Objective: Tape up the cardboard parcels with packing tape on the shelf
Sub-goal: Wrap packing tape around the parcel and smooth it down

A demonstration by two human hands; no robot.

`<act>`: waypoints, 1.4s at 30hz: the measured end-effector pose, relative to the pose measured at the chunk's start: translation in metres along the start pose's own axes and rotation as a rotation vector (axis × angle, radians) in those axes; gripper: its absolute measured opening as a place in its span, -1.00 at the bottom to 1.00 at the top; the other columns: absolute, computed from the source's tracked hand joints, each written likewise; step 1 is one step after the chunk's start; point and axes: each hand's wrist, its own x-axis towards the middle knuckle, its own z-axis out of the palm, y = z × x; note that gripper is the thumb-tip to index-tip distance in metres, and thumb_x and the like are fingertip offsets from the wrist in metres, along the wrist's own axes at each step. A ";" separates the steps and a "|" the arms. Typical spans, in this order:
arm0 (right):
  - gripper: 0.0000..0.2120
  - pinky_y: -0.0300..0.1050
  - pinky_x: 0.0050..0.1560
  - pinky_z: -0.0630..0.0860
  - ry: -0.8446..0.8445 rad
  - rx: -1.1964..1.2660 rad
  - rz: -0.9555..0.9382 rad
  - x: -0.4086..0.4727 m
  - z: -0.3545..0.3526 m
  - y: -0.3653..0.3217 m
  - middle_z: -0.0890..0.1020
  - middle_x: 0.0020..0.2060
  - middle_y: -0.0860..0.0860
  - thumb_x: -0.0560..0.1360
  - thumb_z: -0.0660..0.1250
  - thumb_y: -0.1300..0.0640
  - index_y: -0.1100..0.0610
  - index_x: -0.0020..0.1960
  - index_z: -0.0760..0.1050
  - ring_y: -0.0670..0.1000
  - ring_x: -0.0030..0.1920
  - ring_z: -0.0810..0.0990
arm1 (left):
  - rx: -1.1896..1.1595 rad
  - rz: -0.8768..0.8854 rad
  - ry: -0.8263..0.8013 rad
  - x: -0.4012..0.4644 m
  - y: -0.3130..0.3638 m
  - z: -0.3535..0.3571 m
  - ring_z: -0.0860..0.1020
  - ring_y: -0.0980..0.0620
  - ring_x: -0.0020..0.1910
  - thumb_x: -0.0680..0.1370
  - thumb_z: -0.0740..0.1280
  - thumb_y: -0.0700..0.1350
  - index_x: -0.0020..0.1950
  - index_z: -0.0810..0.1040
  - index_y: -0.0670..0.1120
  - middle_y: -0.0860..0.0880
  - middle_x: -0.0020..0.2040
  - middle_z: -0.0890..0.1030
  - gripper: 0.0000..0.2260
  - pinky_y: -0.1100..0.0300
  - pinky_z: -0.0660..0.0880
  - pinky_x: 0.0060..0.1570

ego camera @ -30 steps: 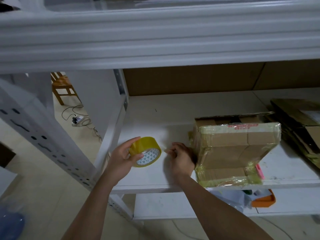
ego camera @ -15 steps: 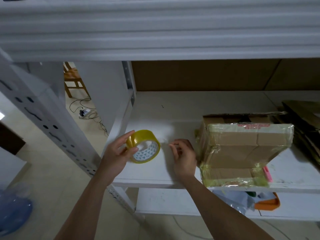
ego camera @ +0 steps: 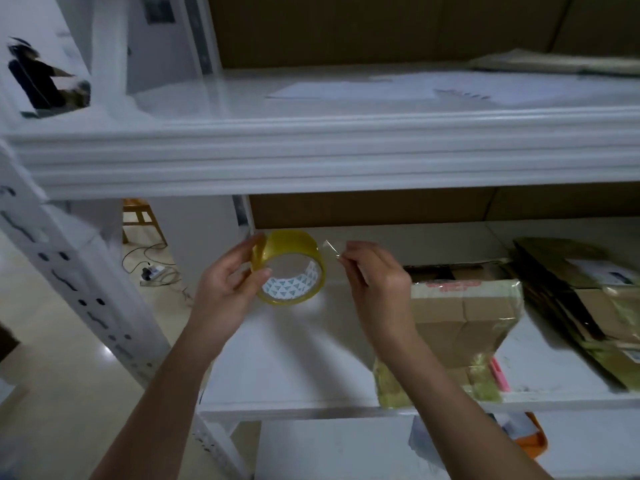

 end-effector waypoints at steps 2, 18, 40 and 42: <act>-0.92 -0.46 0.08 0.39 0.009 -0.058 -0.006 0.007 -0.025 0.017 0.67 -0.08 0.15 0.42 0.45 0.42 0.30 -0.11 0.63 -0.05 -0.05 0.57 | -0.025 0.009 -0.044 0.008 0.010 0.019 0.64 0.09 0.12 0.54 0.37 -0.31 0.30 0.52 0.10 0.23 0.09 0.65 -0.58 0.26 0.58 0.07; -0.86 -0.27 0.05 0.53 0.001 -0.199 0.191 -0.033 -0.146 0.123 0.62 -0.03 -0.01 0.41 0.47 0.40 0.22 -0.08 0.63 -0.15 0.00 0.58 | 0.241 0.128 -0.369 0.031 -0.003 0.176 0.55 0.13 0.21 0.54 0.40 -0.08 0.22 0.42 0.39 0.11 0.27 0.55 -0.59 0.15 0.50 0.24; -0.92 0.01 0.02 0.59 0.226 0.015 0.235 -0.011 -0.146 0.122 0.62 0.05 0.08 0.47 0.41 0.37 0.26 -0.07 0.63 -0.02 0.11 0.61 | 0.211 0.221 -0.270 0.026 0.028 0.182 0.55 0.09 0.21 0.39 0.41 0.13 0.36 0.36 0.39 0.11 0.28 0.54 -0.44 0.05 0.53 0.21; -0.93 -0.02 0.02 0.58 0.227 -0.003 0.241 -0.006 -0.146 0.124 0.62 0.05 0.07 0.47 0.42 0.37 0.25 -0.08 0.63 -0.03 0.12 0.60 | 0.171 0.209 -0.237 0.029 0.028 0.187 0.56 0.05 0.21 0.37 0.41 0.14 0.33 0.40 0.36 0.06 0.26 0.55 -0.46 0.05 0.53 0.21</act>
